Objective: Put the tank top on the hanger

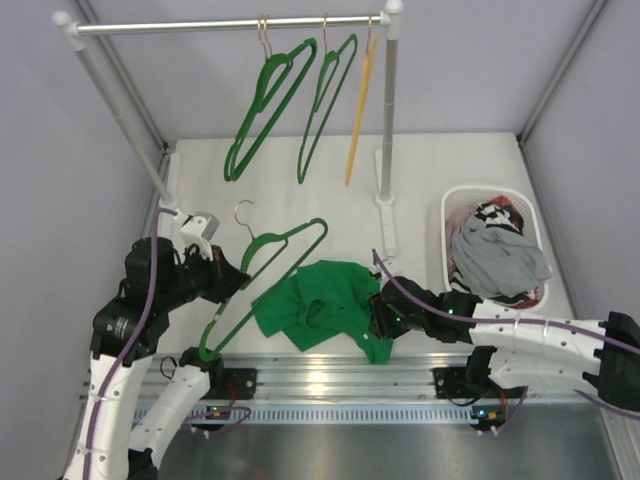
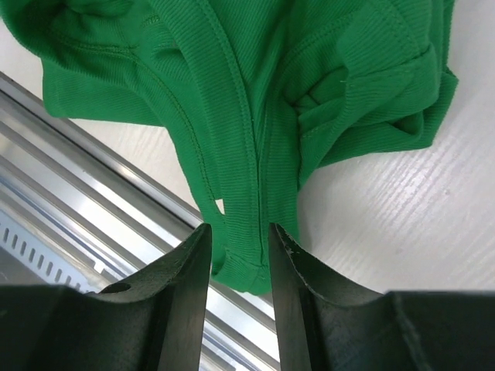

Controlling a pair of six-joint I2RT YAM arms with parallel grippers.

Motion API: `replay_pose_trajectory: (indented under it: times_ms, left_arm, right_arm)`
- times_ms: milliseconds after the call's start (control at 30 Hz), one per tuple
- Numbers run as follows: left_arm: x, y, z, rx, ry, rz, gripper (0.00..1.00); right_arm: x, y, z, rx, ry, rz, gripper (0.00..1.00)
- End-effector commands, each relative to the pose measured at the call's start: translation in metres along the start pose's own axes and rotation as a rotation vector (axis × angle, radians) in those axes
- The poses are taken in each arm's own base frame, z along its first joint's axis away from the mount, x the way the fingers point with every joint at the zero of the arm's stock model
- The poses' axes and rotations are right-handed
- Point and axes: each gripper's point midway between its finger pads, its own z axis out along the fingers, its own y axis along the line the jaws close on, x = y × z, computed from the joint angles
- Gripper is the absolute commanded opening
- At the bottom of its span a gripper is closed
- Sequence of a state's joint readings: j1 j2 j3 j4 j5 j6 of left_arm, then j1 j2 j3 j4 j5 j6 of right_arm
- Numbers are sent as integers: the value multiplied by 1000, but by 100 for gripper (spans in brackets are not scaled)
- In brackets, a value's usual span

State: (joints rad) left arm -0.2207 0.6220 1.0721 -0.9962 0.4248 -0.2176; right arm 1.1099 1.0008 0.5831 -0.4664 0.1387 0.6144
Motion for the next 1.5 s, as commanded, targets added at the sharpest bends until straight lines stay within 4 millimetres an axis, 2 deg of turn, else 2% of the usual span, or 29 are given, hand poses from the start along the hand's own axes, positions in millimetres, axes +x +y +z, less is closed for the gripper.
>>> replay_pose_trajectory:
  times_ms: [0, 333, 400, 533, 633, 667, 867, 1033, 1133, 1167, 1367, 1467]
  left_arm:
    - [1, -28, -5, 149, 2, 32, 0]
    - [2, -50, -7, 259, 25, 78, 0]
    - [3, -50, -4, 262, 39, 78, 0]
    - [2, -51, -1, 262, 53, 83, 0]
    - [0, -53, -1, 268, 56, 88, 0]
    - [1, -53, 0, 269, 63, 88, 0]
    - [-1, -59, -1, 298, 72, 88, 0]
    - [-1, -62, -1, 312, 78, 95, 0]
    - [0, -63, 0, 317, 85, 96, 0]
    - [0, -63, 0, 316, 88, 97, 0]
    - [1, -62, 2, 312, 93, 101, 0]
    - [3, -61, 4, 309, 99, 98, 0]
  right_arm:
    - [-14, 18, 5, -63, -28, 33, 35]
    - [12, 18, 15, -63, 47, 53, 41]
    - [19, 18, 16, -66, 65, 54, 45]
    - [31, 12, 18, -22, 91, 45, 47]
    - [35, 6, 18, 6, 93, 62, 41]
    - [36, 5, 19, 11, 91, 65, 35]
    - [36, -4, 20, 62, 85, 69, 16]
    - [32, -6, 21, 84, 68, 70, 11]
    - [27, -4, 20, 82, 60, 65, 24]
    - [28, -6, 19, 93, 66, 64, 34]
    - [26, -5, 16, 100, 61, 47, 47]
    - [29, -1, 16, 101, 69, 28, 49]
